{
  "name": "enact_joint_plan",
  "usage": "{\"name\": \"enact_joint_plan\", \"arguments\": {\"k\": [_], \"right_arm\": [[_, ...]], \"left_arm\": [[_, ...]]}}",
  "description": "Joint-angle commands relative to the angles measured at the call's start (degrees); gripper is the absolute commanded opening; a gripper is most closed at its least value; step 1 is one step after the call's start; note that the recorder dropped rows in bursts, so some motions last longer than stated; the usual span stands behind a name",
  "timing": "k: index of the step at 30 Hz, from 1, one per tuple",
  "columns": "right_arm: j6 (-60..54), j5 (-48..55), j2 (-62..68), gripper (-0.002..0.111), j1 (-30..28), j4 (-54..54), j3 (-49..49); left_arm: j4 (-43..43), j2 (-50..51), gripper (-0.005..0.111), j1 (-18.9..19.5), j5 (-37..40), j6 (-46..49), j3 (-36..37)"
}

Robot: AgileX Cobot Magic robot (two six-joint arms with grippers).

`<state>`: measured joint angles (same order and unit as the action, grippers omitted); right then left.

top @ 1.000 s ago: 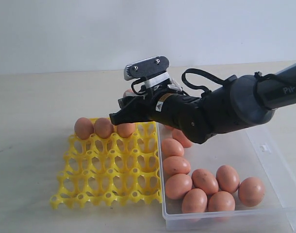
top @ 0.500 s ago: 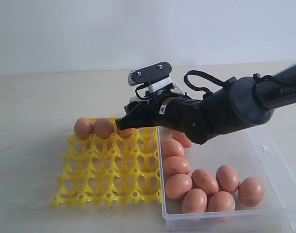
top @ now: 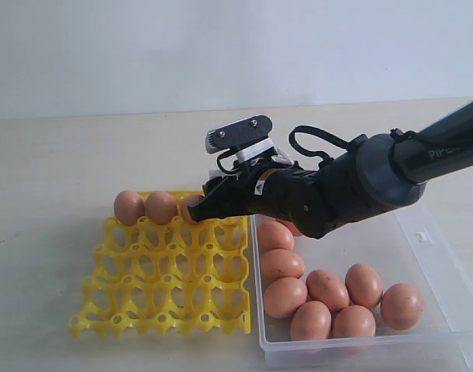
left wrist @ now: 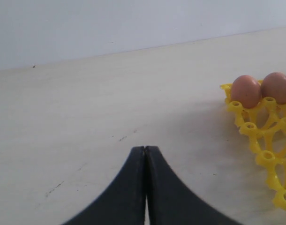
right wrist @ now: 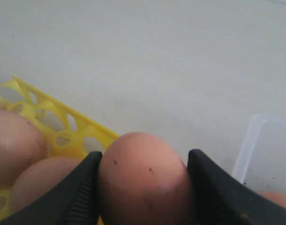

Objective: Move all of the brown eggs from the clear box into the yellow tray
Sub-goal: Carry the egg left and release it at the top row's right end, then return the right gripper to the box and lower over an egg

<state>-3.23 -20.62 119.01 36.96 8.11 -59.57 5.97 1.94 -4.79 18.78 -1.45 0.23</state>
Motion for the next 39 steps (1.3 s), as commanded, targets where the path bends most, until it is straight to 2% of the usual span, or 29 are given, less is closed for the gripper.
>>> {"name": "enact_joint_plan", "arguments": {"k": [1, 5, 8, 21, 24, 25, 30, 34, 39], "right_arm": [[-0.3, 0.6, -0.2, 0.016, -0.4, -0.7, -0.2], [-0.3, 0.8, -0.4, 0.048, -0.4, -0.7, -0.2], [-0.3, 0.8, -0.9, 0.065, -0.4, -0.7, -0.2], [0.0, 2.3, -3.8, 0.067, -0.4, -0.7, -0.2], [0.0, 5.6, -7.3, 0.06, -0.8, -0.7, -0.2], [0.0, 7.3, -8.8, 0.052, -0.9, -0.7, -0.2], [-0.3, 19.4, -17.6, 0.0, -1.8, -3.2, -0.2], [-0.3, 31.0, -24.6, 0.004, -3.0, -7.2, -1.0], [0.3, 56.5, -29.3, 0.011, -7.1, -8.1, -5.7]], "left_arm": [[-0.1, 0.1, 0.0, -0.4, -0.7, -0.2, -0.2], [-0.1, 0.1, 0.0, -0.4, -0.7, -0.2, -0.2], [-0.1, 0.1, 0.0, -0.4, -0.7, -0.2, -0.2], [-0.1, 0.1, 0.0, -0.4, -0.7, -0.2, -0.2], [-0.1, 0.1, 0.0, -0.4, -0.7, -0.2, -0.2], [-0.1, 0.1, 0.0, -0.4, -0.7, -0.2, -0.2], [-0.1, 0.1, 0.0, -0.4, -0.7, -0.2, -0.2], [-0.1, 0.1, 0.0, -0.4, -0.7, -0.2, -0.2], [-0.1, 0.1, 0.0, -0.4, -0.7, -0.2, -0.2]]}}
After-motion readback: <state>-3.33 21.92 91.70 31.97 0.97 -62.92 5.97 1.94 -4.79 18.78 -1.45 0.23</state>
